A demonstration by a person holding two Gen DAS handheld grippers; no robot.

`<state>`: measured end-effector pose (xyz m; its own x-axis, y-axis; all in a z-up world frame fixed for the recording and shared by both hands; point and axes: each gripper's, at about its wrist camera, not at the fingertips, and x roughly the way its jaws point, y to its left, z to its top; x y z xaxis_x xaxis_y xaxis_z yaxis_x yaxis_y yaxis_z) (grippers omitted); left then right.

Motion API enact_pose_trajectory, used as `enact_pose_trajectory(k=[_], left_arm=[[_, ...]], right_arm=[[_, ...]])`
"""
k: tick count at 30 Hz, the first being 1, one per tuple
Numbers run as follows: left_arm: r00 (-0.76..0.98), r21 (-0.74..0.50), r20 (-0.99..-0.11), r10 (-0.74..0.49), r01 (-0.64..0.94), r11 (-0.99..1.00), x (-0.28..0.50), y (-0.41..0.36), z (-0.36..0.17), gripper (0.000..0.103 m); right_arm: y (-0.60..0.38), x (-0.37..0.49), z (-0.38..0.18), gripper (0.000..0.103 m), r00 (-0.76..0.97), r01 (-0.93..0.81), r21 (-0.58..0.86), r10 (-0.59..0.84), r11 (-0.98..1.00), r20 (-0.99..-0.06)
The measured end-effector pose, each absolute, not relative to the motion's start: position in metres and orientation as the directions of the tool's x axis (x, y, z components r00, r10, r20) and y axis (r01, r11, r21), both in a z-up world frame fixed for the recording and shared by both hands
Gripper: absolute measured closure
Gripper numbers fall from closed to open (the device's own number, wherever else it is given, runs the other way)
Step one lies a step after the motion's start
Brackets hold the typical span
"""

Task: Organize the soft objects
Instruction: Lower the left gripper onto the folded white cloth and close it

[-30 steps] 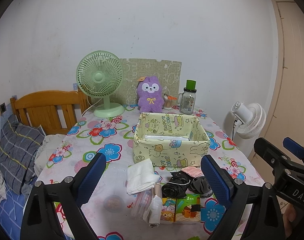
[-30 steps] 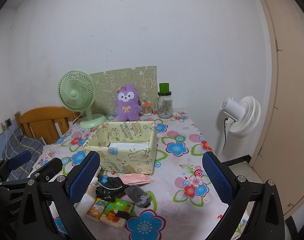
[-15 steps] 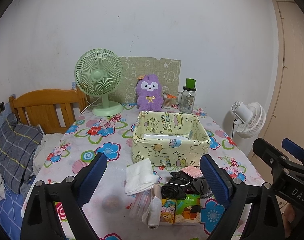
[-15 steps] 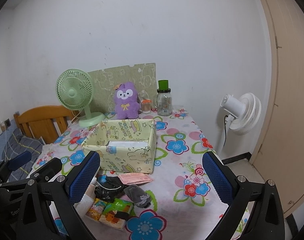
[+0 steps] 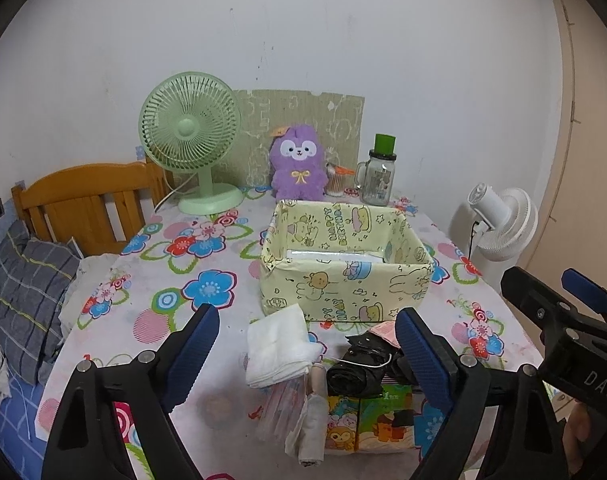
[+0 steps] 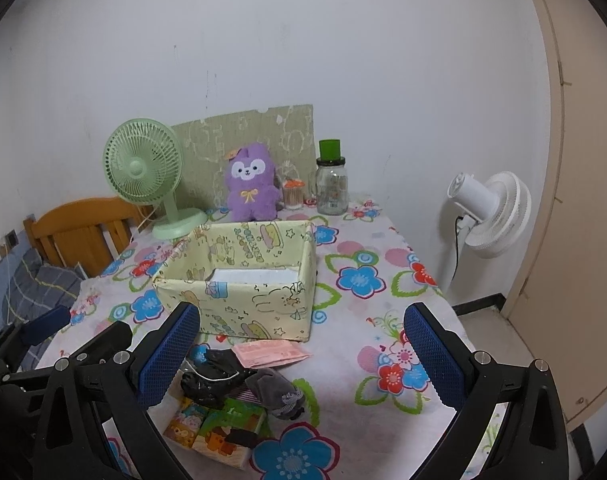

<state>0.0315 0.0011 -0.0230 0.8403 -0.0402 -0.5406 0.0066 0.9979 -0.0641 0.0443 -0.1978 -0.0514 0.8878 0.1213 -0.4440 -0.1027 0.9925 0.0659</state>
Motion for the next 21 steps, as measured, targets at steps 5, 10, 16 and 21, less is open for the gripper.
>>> enact_pose_trajectory(k=[5, 10, 16, 21], left_arm=[[0.823, -0.073, -0.567, -0.041, 0.000, 0.997, 0.045, 0.005, -0.033, 0.015], [0.804, -0.076, -0.593, -0.045, -0.001, 0.997, 0.057, 0.008, -0.043, 0.017], [0.782, -0.078, -0.622, -0.047, -0.002, 0.997, 0.069, 0.008, -0.053, 0.019], [0.758, -0.079, -0.650, -0.045, -0.008, 0.997, 0.081, 0.011, -0.064, 0.020]], right_arm=[[-0.194, 0.059, -0.061, 0.001, 0.872, -0.109, 0.073, 0.131, 0.991, -0.472], [-0.190, 0.074, -0.072, 0.003, 0.852, -0.116, 0.078, 0.140, 0.990, -0.504], [-0.185, 0.088, -0.081, 0.003, 0.833, -0.123, 0.080, 0.147, 0.989, -0.534], [-0.181, 0.100, -0.090, 0.003, 0.815, -0.129, 0.082, 0.152, 0.988, -0.559]])
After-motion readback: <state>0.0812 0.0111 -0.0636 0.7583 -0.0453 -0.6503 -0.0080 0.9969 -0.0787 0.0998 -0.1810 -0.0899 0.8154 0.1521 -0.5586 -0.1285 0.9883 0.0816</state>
